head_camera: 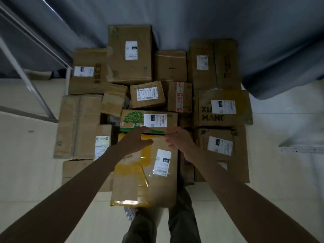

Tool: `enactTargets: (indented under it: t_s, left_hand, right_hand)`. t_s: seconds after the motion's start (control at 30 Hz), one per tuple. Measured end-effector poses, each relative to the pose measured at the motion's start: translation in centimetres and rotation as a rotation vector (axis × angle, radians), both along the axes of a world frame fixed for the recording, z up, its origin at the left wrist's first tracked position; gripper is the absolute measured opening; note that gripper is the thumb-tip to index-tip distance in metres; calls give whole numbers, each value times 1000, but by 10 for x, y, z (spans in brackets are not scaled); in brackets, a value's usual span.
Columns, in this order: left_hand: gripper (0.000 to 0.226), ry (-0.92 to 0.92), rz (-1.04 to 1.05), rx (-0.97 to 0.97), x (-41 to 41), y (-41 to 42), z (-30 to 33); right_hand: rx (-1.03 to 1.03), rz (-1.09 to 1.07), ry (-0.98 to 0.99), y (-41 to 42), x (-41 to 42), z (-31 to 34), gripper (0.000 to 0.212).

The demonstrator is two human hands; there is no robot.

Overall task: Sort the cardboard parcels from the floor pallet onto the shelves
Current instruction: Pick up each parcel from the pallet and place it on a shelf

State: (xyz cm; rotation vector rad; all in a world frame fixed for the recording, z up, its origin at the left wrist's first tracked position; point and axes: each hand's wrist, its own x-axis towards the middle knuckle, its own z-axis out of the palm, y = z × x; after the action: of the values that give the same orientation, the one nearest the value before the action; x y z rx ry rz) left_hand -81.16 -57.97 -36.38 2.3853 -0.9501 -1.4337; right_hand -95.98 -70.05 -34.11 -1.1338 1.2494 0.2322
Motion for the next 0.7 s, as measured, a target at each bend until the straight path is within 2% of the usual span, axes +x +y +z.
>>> enactTargets:
  t_s: [0.13, 0.23, 0.37, 0.7]
  left_hand:
    - [62, -11, -25, -69, 19, 45, 78]
    - [60, -46, -45, -106, 34, 86, 143]
    - [59, -134, -26, -148, 64, 144, 226]
    - [65, -453, 110, -271, 115, 254, 396]
  right_hand:
    - [-145, 138, 4, 43, 16, 78, 34]
    - [-292, 355, -34, 76, 25, 134, 35]
    - [-351, 594, -108, 108, 57, 210, 40]
    - [-683, 831, -327, 186, 148, 368, 45]
